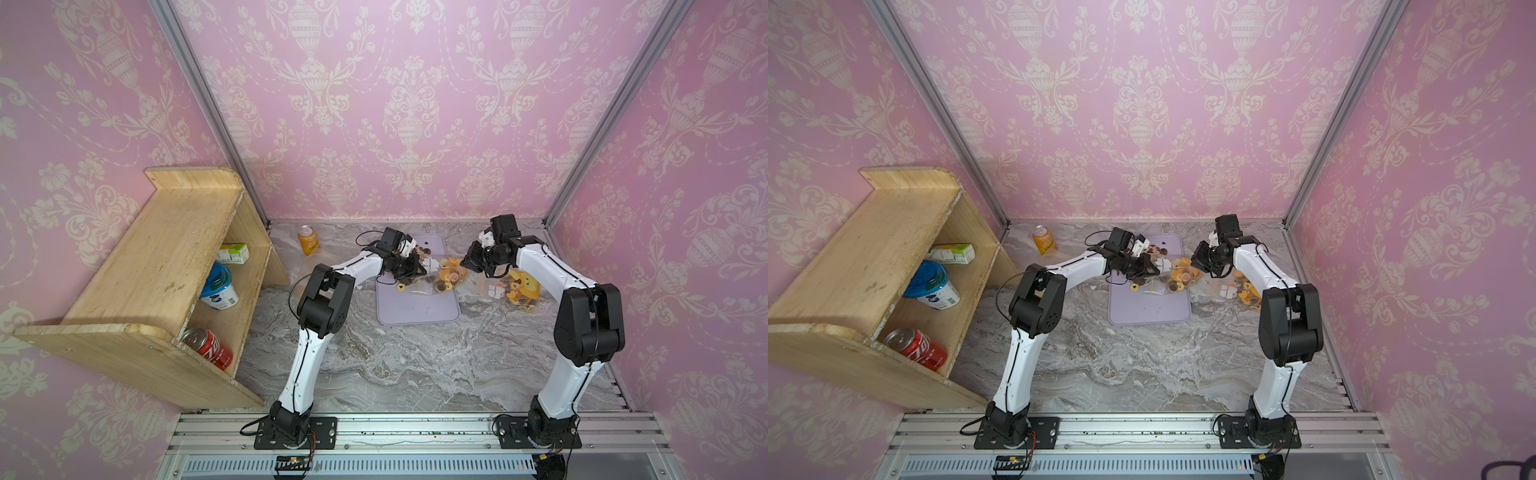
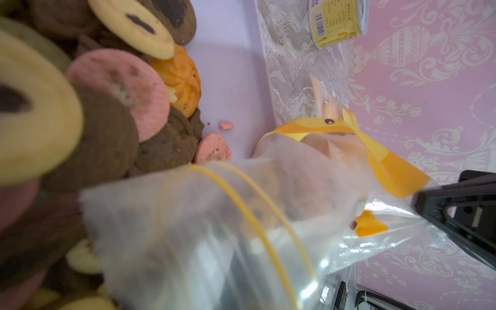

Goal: Pour cookies out of the ziploc bag
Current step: 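Pour the cookies out of the ziploc bag onto the tray.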

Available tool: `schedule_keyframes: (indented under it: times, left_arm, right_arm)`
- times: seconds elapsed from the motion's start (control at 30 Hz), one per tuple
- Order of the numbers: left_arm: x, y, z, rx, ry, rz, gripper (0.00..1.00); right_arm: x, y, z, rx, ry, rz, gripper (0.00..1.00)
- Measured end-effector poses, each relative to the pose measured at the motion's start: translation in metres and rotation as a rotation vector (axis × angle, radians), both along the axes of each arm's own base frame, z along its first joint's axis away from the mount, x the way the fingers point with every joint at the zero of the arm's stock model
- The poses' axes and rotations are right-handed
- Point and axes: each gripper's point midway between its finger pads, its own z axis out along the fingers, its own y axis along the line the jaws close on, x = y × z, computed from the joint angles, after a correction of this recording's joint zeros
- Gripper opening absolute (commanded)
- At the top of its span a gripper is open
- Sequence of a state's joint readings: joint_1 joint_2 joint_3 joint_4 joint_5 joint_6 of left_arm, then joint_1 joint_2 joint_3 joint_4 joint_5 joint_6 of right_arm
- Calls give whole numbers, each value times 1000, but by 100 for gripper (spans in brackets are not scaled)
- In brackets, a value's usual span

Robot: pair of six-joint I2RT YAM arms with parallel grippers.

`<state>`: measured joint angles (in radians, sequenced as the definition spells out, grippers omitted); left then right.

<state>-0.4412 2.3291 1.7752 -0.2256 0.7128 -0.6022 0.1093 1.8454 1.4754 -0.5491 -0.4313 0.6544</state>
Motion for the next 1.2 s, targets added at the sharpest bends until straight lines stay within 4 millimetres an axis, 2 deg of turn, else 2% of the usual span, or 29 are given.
schedule_keyframes:
  times: [0.13, 0.47, 0.8, 0.97, 1.2]
  left_arm:
    - [3, 2, 18, -13, -33, 3, 2]
    - [12, 0, 41, -29, -75, 10, 2]
    - [24, -3, 67, -25, -102, 16, 2]
    - [31, -4, 72, -24, -102, 19, 2]
    - [40, 0, 68, -19, -94, 30, 2]
  right_arm:
    - [7, 0, 15, 5, -27, -5, 0]
    - [15, 6, 46, 25, -68, -11, 0]
    - [11, 19, 56, 33, -77, 8, 0]
    - [12, 27, 67, 41, -96, 14, 0]
    - [13, 40, 84, 33, -130, 35, 0]
